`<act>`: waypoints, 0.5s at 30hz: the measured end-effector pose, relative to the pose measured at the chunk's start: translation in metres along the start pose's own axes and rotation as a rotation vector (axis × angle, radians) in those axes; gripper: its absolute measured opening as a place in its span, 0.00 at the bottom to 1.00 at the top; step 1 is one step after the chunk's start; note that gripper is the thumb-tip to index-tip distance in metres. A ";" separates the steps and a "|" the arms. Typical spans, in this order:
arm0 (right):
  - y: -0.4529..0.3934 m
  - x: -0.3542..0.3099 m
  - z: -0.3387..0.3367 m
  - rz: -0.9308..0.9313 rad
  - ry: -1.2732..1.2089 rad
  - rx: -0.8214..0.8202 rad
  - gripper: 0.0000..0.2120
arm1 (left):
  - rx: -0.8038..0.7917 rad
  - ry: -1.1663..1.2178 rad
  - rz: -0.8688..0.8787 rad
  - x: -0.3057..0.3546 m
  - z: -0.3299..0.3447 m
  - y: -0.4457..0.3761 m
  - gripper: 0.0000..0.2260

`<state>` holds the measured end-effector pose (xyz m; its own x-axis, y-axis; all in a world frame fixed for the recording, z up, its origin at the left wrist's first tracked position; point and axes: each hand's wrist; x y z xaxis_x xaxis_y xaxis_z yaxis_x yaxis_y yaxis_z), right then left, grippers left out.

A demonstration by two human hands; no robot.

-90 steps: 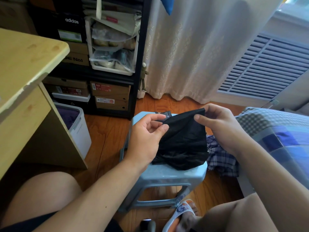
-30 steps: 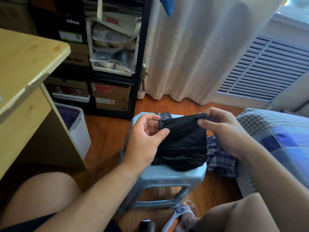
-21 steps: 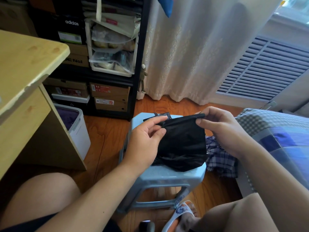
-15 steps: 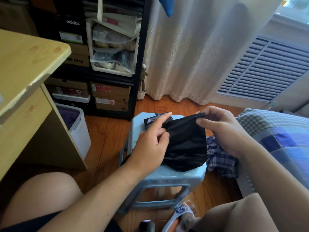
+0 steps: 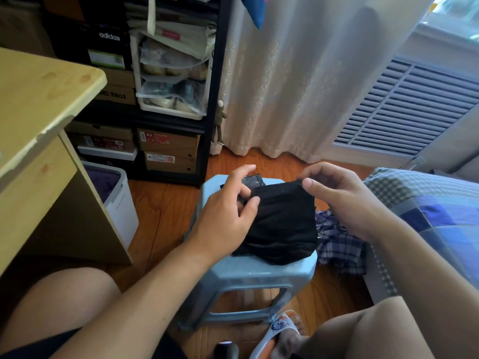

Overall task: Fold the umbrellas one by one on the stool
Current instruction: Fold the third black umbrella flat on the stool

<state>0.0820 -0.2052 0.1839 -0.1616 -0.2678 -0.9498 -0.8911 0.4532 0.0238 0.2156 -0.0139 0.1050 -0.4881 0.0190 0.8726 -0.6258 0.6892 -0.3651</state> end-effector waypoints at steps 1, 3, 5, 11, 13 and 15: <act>0.000 -0.002 0.002 -0.019 0.046 0.013 0.05 | 0.004 0.003 -0.008 -0.001 0.000 0.000 0.25; -0.002 -0.002 0.005 -0.043 0.116 0.058 0.05 | 0.032 0.004 -0.014 0.000 0.001 0.000 0.24; -0.004 -0.003 0.007 -0.062 0.139 0.109 0.05 | 0.057 0.073 -0.051 0.001 0.002 0.001 0.24; -0.003 -0.006 0.006 0.014 0.310 -0.047 0.06 | 0.162 0.261 -0.191 0.004 -0.001 0.000 0.18; -0.003 -0.003 0.007 -0.011 0.337 0.000 0.02 | 0.200 0.297 -0.205 0.005 -0.002 -0.001 0.16; -0.004 -0.002 0.007 -0.028 0.276 0.062 0.02 | 0.211 0.310 -0.192 0.007 -0.002 0.000 0.15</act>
<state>0.0884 -0.2008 0.1832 -0.2543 -0.4986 -0.8287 -0.8706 0.4911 -0.0284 0.2135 -0.0121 0.1118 -0.1644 0.1436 0.9759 -0.8144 0.5384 -0.2164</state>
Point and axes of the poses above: each hand's wrist, its own y-axis away from the middle knuckle, its own z-axis out of the palm, x = y × z
